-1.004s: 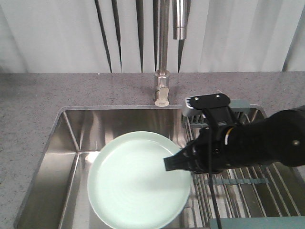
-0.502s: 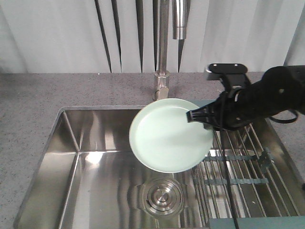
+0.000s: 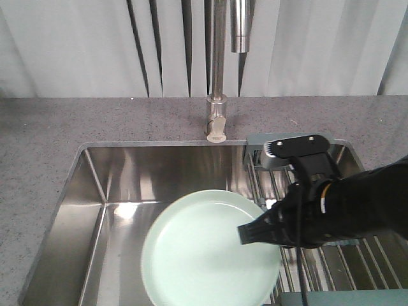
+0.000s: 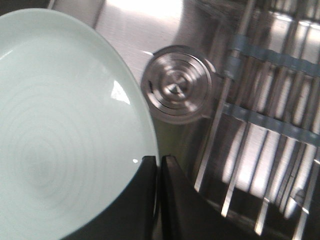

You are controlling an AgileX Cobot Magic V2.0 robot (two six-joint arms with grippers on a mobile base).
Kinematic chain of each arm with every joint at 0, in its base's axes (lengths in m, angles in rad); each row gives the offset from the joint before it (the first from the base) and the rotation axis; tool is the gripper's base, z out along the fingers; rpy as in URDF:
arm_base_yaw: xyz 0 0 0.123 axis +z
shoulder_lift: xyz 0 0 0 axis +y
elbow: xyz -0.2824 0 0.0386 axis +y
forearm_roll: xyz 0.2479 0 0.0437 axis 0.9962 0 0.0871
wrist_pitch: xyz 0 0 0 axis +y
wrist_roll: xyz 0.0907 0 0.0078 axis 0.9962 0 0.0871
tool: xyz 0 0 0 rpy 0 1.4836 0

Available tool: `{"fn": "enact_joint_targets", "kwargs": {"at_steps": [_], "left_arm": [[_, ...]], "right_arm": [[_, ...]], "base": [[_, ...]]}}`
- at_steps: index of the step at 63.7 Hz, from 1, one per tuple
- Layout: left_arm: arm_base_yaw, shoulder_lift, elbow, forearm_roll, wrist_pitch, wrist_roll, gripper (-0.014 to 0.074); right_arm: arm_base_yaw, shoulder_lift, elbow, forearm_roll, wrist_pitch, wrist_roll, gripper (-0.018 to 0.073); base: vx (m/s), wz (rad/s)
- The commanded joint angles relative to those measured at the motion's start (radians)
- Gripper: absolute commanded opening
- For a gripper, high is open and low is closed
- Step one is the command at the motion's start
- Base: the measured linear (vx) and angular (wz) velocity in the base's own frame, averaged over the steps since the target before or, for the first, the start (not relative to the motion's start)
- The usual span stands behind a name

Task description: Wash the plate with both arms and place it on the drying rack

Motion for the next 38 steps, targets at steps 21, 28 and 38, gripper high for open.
{"fn": "enact_joint_targets", "kwargs": {"at_steps": [21, 28, 38], "left_arm": [[-0.009, 0.013, -0.022, -0.021, -0.057, -0.008, -0.0006], [-0.009, 0.013, -0.022, -0.021, -0.055, -0.008, -0.0006], [-0.009, 0.013, -0.021, -0.021, -0.057, -0.008, -0.0006]], "right_arm": [[-0.076, 0.280, -0.361, -0.219, -0.038, 0.050, -0.0002], [-0.142, 0.253, -0.412, -0.367, 0.092, 0.063, -0.0002], [-0.244, 0.176, -0.416, -0.555, 0.189, 0.091, -0.0002]], "base": [[0.00, 0.00], [0.00, 0.00], [0.00, 0.00]]}}
